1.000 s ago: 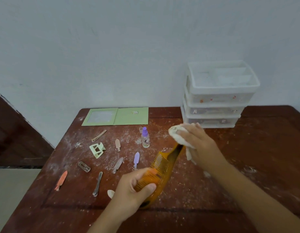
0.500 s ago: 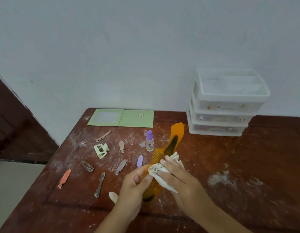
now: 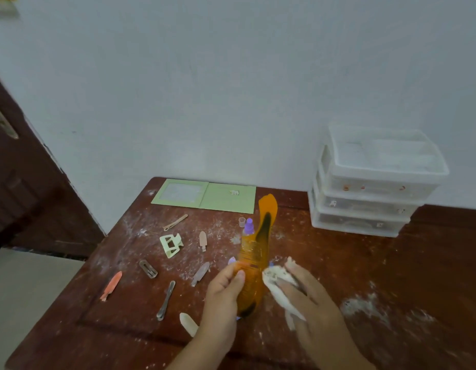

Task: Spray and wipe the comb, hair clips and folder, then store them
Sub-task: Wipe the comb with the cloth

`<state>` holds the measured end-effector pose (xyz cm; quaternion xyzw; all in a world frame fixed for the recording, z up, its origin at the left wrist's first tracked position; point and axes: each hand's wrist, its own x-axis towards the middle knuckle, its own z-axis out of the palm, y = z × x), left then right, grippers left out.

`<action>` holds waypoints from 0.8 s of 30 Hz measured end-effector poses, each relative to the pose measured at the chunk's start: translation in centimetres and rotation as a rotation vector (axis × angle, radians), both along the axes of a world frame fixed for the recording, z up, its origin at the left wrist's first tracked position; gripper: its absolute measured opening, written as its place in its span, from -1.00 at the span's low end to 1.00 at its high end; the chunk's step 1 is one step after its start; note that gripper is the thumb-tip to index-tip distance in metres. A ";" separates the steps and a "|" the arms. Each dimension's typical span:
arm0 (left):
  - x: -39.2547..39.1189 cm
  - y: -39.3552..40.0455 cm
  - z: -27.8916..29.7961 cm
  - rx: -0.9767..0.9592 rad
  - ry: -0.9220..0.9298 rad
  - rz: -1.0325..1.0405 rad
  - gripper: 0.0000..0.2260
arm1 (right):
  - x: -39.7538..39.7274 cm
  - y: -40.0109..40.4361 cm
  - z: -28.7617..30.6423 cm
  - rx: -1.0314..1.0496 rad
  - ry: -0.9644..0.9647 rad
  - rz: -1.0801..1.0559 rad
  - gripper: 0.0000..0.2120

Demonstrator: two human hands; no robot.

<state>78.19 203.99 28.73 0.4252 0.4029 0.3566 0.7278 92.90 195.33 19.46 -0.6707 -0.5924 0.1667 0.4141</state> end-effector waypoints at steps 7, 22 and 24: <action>0.9 0.1 1.4 0.017 -0.047 -0.039 -0.73 | -5.1 1.0 6.6 -0.021 0.320 -0.011 -0.81; -1.3 1.2 -0.8 0.182 0.058 -0.243 -0.82 | 0.8 0.6 10.4 0.132 0.920 -0.241 -0.74; -0.6 0.7 -0.9 0.128 0.029 -0.247 -0.87 | -0.8 1.2 10.3 0.097 0.959 -0.167 -0.77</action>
